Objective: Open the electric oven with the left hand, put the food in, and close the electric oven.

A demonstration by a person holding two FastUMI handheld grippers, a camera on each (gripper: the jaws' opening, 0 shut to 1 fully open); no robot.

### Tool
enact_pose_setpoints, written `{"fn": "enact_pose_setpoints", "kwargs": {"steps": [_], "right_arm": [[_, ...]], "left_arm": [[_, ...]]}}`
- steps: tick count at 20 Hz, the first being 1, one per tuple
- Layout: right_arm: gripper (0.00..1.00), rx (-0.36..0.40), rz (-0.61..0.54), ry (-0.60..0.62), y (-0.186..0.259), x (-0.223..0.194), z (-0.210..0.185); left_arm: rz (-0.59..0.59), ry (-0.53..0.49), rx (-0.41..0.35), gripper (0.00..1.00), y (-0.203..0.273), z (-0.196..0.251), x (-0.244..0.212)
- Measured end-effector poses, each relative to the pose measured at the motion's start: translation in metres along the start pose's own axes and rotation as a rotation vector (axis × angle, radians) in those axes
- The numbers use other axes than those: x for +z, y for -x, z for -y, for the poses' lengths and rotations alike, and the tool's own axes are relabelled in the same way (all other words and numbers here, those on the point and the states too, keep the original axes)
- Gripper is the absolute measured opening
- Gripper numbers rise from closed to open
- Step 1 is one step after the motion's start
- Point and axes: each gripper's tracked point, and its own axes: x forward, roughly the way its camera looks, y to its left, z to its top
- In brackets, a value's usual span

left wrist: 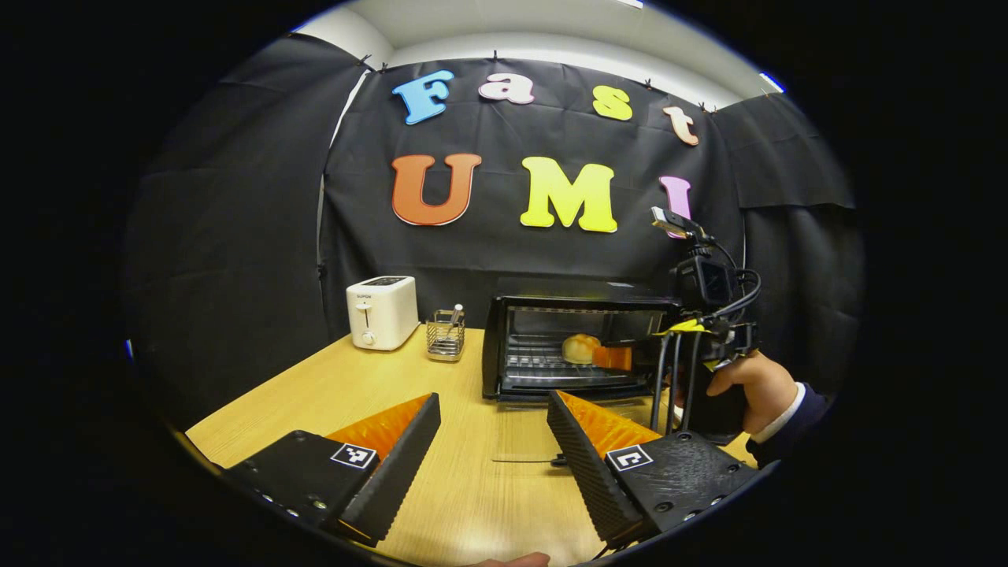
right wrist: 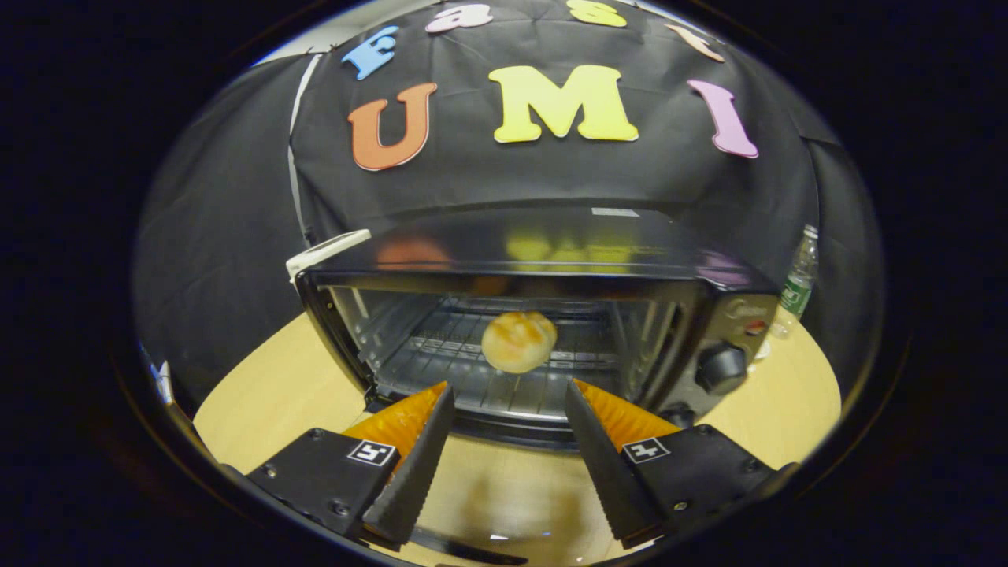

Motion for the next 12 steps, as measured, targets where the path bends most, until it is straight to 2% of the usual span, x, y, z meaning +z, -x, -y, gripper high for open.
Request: {"fn": "enact_pose_setpoints", "kwargs": {"steps": [3, 4, 5, 10, 12], "right_arm": [[0.86, -0.019, -0.019, -0.011, -0.028, 0.000, -0.001], [0.93, -0.034, -0.026, -0.023, -0.035, 0.000, 0.001], [0.86, -0.050, -0.027, -0.035, -0.043, 0.000, 0.005], [0.87, -0.082, -0.034, -0.092, -0.074, 0.006, 0.018], [0.87, -0.073, -0.035, -0.116, -0.083, 0.008, 0.019]], "left_arm": [[-0.017, 0.012, 0.005, 0.90, -0.006, -0.008, -0.009], [-0.024, 0.014, 0.006, 0.90, -0.011, -0.015, -0.010], [-0.032, 0.014, 0.007, 0.90, -0.012, -0.017, -0.013], [-0.049, 0.008, 0.012, 0.90, -0.018, -0.023, -0.019], [-0.054, 0.004, 0.012, 0.90, -0.019, -0.023, -0.020]]}}
